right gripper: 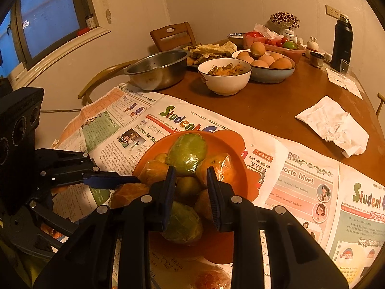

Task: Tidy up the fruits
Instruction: 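Lower the wrapped orange into the plate and open the left tool while the right tool releases its fruit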

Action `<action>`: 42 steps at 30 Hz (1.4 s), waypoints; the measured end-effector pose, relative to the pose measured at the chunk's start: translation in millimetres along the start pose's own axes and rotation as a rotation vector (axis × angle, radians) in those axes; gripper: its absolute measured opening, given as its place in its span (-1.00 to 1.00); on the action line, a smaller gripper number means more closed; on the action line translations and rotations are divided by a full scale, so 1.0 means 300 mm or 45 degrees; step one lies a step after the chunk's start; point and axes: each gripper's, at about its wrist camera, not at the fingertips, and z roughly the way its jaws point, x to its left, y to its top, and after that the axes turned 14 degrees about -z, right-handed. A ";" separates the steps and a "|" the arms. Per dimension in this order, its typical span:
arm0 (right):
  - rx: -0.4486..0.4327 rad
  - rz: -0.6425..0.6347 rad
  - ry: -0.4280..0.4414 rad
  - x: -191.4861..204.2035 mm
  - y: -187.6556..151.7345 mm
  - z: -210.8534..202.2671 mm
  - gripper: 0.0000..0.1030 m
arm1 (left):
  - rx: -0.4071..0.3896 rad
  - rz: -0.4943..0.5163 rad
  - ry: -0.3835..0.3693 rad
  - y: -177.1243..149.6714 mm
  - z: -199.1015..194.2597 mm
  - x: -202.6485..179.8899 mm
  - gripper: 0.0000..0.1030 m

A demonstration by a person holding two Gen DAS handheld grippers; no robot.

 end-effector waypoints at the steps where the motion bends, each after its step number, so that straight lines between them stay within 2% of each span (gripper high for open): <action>1: -0.001 0.000 -0.004 0.000 0.000 -0.002 -0.48 | 0.001 -0.001 0.000 -0.001 -0.002 -0.001 -0.33; 4: -0.009 0.004 -0.013 -0.002 -0.001 -0.012 -0.34 | 0.000 -0.001 0.000 0.000 -0.002 0.000 -0.33; 8: -0.014 0.006 -0.029 -0.005 0.000 -0.022 -0.29 | -0.003 0.000 0.004 0.000 -0.003 -0.002 -0.22; 10: -0.016 0.008 -0.038 -0.007 -0.001 -0.026 -0.18 | -0.002 -0.001 0.003 0.001 -0.003 -0.002 -0.20; 15: -0.023 0.012 -0.055 -0.011 0.000 -0.040 -0.09 | -0.005 0.004 0.006 0.001 -0.004 -0.006 -0.11; 20: -0.034 0.012 -0.076 -0.011 0.001 -0.058 0.05 | -0.008 0.006 0.006 -0.001 -0.005 -0.010 -0.10; 34: -0.097 0.044 -0.153 -0.018 0.000 -0.152 0.63 | -0.068 0.013 0.018 -0.012 -0.069 -0.030 0.07; 42: -0.136 0.064 -0.194 -0.016 -0.013 -0.218 0.76 | -0.117 -0.005 0.041 -0.018 -0.125 -0.022 0.28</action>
